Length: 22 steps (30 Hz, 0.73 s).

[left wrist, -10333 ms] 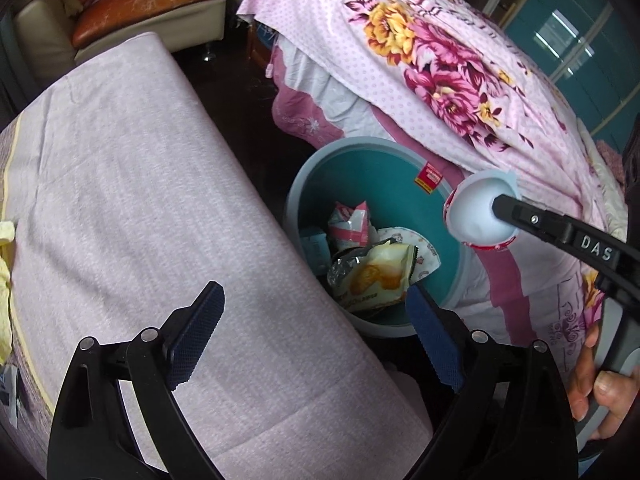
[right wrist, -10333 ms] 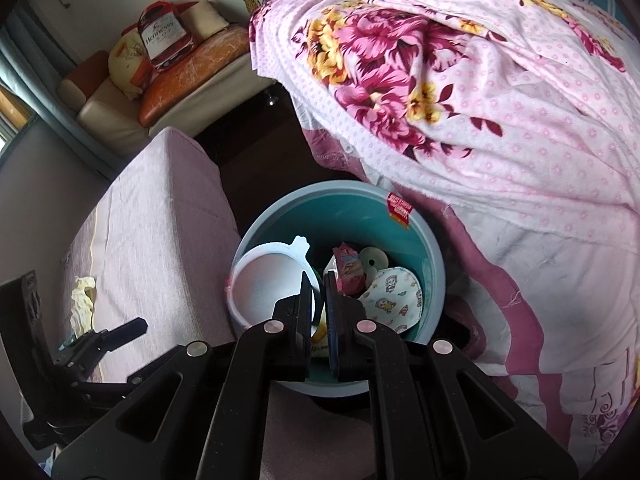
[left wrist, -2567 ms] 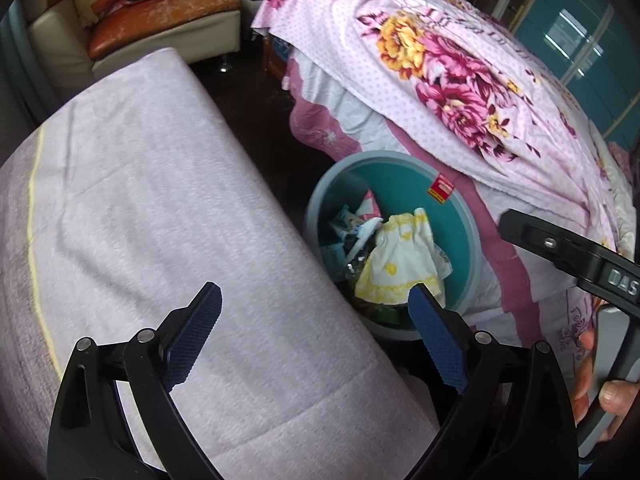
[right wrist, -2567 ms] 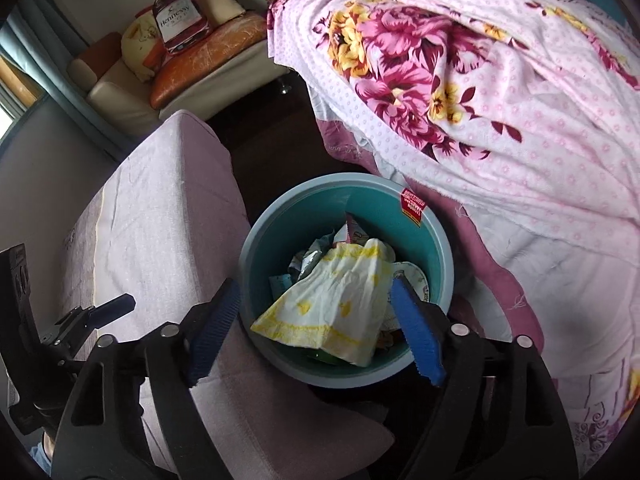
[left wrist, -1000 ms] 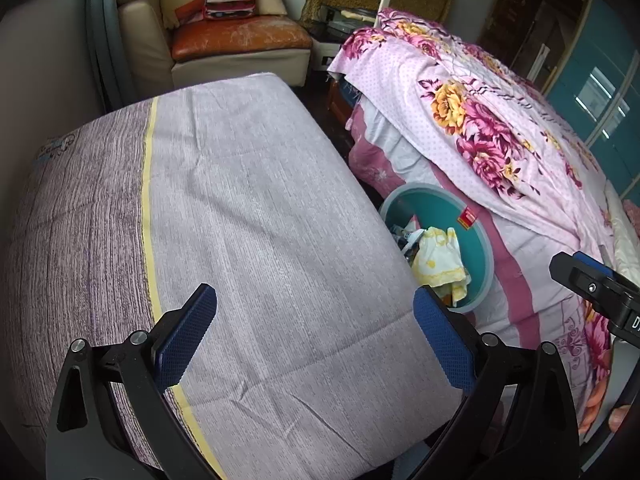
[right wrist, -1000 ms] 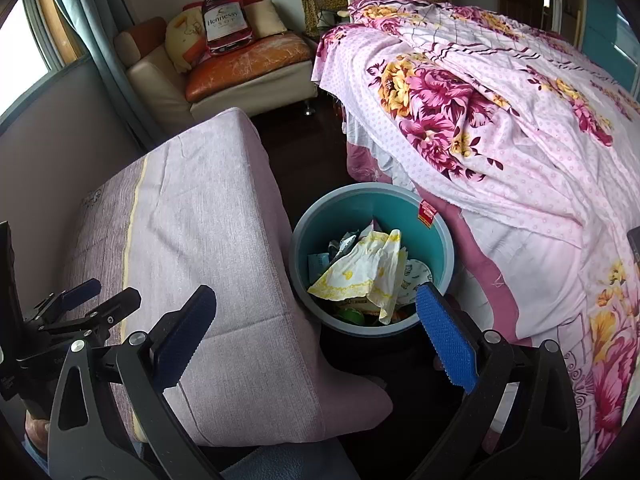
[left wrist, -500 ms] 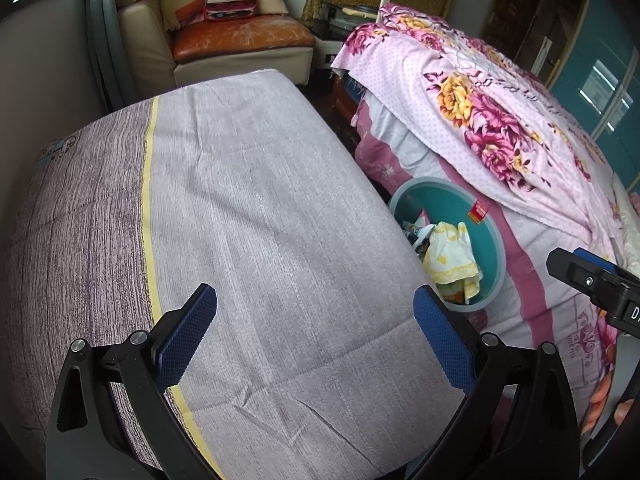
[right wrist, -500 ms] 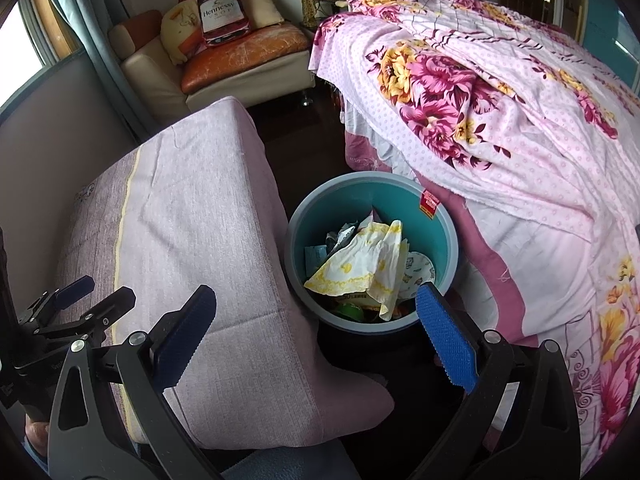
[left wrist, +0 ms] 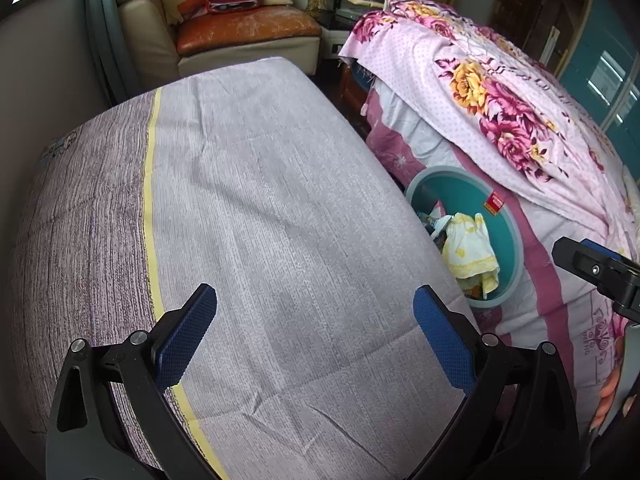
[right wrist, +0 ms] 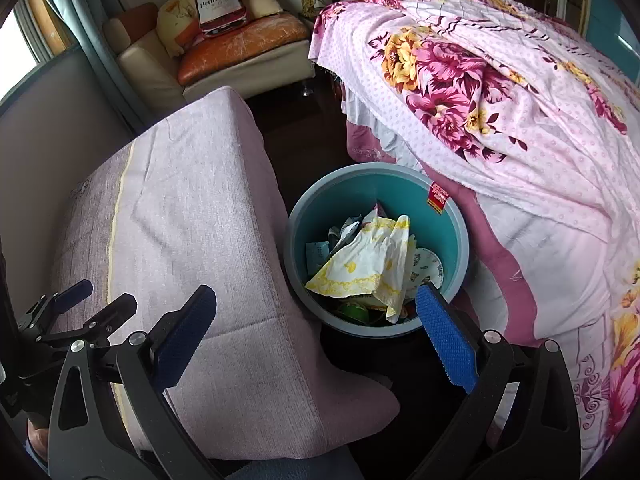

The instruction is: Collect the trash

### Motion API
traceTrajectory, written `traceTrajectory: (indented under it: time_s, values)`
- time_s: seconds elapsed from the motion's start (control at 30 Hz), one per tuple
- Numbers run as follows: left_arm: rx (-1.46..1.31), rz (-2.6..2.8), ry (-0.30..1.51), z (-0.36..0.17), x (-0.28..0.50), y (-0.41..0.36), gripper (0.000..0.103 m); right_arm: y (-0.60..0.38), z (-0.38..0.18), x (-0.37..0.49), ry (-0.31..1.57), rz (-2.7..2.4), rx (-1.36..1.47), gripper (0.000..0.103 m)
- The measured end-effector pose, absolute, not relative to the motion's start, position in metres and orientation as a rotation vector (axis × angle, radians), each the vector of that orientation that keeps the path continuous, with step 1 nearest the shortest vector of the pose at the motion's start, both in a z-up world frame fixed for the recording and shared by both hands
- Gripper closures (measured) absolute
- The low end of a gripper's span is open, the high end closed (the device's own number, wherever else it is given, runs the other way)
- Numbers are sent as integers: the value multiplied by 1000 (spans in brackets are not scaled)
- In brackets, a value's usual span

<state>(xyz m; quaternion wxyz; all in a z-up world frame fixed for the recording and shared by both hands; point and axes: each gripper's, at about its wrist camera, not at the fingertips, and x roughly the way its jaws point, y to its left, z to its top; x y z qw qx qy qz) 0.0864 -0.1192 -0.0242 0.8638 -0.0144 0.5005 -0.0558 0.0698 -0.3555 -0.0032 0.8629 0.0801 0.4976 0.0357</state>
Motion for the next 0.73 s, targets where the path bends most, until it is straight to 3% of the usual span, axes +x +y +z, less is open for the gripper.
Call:
traceTrajectory:
  time_s: [0.73]
  values:
    - [-1,-110,1106,-43,93,-124,4,-361,-19,79,1075,50,167,7]
